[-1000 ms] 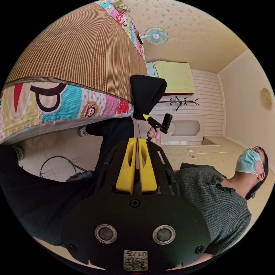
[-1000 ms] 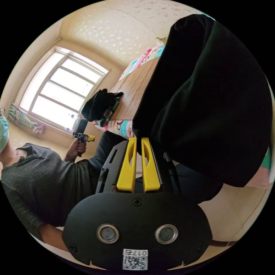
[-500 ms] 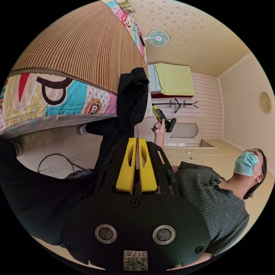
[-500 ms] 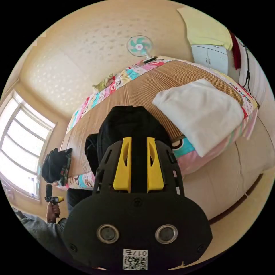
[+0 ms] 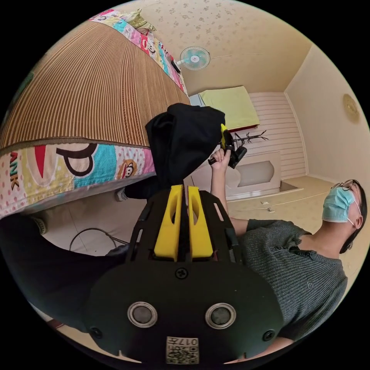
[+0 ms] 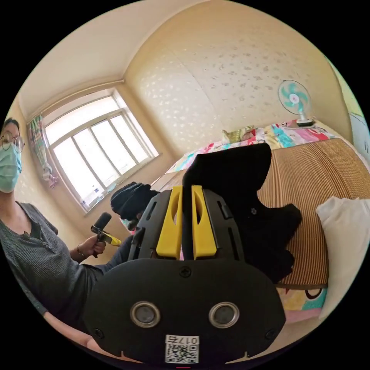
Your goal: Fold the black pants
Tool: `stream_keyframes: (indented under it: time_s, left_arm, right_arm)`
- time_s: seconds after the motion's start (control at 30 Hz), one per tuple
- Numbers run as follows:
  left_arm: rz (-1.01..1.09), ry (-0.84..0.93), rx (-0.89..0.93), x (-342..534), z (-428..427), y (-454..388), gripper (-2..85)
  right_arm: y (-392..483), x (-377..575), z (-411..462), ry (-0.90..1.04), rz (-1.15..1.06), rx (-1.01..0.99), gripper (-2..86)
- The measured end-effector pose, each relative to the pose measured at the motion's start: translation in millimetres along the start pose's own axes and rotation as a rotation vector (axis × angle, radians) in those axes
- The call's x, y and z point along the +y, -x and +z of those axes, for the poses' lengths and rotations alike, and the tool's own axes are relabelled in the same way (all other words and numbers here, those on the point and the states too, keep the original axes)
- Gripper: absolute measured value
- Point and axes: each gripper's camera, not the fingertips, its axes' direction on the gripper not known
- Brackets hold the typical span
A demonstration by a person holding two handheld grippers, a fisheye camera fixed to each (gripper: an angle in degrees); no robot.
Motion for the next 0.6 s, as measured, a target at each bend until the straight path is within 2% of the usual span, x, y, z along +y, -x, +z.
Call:
stream_keyframes:
  time_s: [0.1,0.17,0.27,0.33,0.4,0.47,0.53,0.6]
  left_arm:
    - [0.009,-0.075,0.004,-21,-16,-6,17.4]
    - [0.009,-0.138,-0.014,-30,-27,-8,21.2]
    - [-0.027,-0.22,-0.089,-41,-38,8,22.1]
    - [-0.094,-0.21,0.042,-47,-31,39,20.7]
    - [-0.172,-0.209,0.312,-46,-16,81,14.6]
    - [-0.196,-0.175,0.302,-39,-10,94,8.3]
    - [-0.108,-0.143,0.331,-30,-5,85,4.3]
    - [0.032,-0.192,0.459,-18,-10,64,3.3]
  right_arm:
    - [77,-5,59,0.15,-0.133,-0.064,3.0]
    - [122,20,102,0.288,-0.259,-0.046,2.9]
    - [144,58,129,0.368,-0.229,-0.145,2.7]
    - [144,75,131,0.398,-0.174,-0.265,2.6]
    - [142,89,127,0.432,-0.127,-0.367,2.5]
    - [131,97,104,0.422,-0.082,-0.358,2.3]
    - [110,93,77,0.409,-0.037,-0.444,2.2]
    - [78,86,39,0.311,0.062,-0.518,2.0]
